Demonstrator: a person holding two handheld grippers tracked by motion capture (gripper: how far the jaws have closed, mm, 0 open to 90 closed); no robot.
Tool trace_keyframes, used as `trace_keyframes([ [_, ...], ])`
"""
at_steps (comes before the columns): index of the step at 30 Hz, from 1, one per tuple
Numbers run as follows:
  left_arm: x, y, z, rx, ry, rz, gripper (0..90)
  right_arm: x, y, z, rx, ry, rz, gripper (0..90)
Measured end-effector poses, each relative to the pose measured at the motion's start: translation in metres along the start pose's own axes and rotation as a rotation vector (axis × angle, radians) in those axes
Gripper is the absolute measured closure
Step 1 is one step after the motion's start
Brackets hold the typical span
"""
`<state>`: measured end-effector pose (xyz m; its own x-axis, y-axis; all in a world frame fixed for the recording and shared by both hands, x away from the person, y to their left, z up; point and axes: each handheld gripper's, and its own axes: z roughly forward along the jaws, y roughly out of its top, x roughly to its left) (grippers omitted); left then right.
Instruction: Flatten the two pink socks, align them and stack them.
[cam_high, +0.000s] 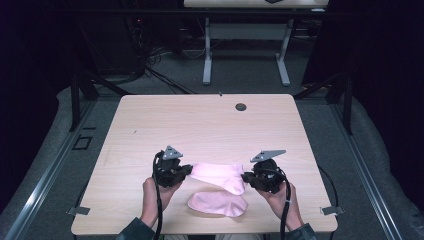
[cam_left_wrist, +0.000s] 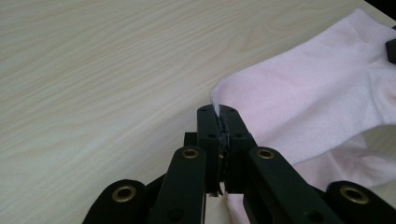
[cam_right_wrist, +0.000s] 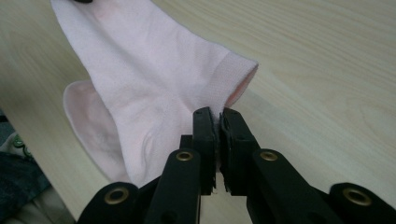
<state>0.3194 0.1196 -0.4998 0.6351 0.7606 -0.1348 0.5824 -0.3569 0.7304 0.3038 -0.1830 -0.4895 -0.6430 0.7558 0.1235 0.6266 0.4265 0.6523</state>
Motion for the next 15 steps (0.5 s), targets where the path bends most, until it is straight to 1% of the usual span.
trace_keyframes([
  [1, 0.000, 0.000, 0.000, 0.000, 0.000, 0.000, 88.2, 0.000, 0.000, 0.000, 0.000, 0.000, 0.000, 85.3],
  [2, -0.004, -0.003, -0.002, -0.002, -0.009, 0.002, 88.2, 0.001, -0.002, -0.003, 0.006, 0.004, 0.003, 85.3],
  [3, -0.008, -0.007, -0.003, -0.004, -0.019, 0.004, 88.2, 0.003, -0.009, -0.007, 0.012, 0.005, -0.004, 85.3],
  [4, -0.010, -0.009, -0.003, 0.006, -0.028, 0.012, 88.2, 0.004, -0.011, -0.007, 0.011, 0.010, -0.006, 85.3],
  [5, -0.010, -0.009, -0.003, 0.006, -0.028, 0.012, 88.2, 0.004, -0.011, -0.007, 0.011, 0.010, -0.006, 85.3],
  [6, -0.014, -0.014, -0.002, 0.010, -0.037, 0.010, 88.2, 0.005, -0.017, -0.010, 0.036, 0.013, -0.012, 85.3],
  [7, -0.015, -0.016, -0.001, 0.019, -0.043, 0.015, 88.2, 0.006, -0.019, -0.010, 0.044, 0.014, -0.014, 85.2],
  [10, -0.019, -0.024, 0.000, 0.031, -0.057, 0.000, 88.2, 0.008, -0.027, -0.010, 0.048, 0.020, -0.003, 85.2],
  [11, -0.020, -0.028, 0.001, 0.036, -0.058, 0.008, 88.2, 0.008, -0.029, -0.008, 0.050, 0.026, -0.006, 85.2],
  [12, -0.021, -0.031, 0.002, 0.044, -0.060, 0.002, 88.2, 0.008, -0.032, -0.009, 0.074, 0.028, -0.009, 85.2],
  [13, -0.022, -0.034, 0.004, 0.055, -0.062, 0.009, 88.2, 0.008, -0.033, -0.008, 0.072, 0.038, -0.005, 85.1],
  [14, -0.024, -0.038, 0.005, 0.060, -0.065, -0.002, 88.2, 0.008, -0.035, -0.007, 0.084, 0.032, -0.008, 85.1],
  [15, -0.024, -0.038, 0.005, 0.060, -0.065, -0.002, 88.2, 0.008, -0.035, -0.007, 0.084, 0.032, -0.008, 85.1],
])
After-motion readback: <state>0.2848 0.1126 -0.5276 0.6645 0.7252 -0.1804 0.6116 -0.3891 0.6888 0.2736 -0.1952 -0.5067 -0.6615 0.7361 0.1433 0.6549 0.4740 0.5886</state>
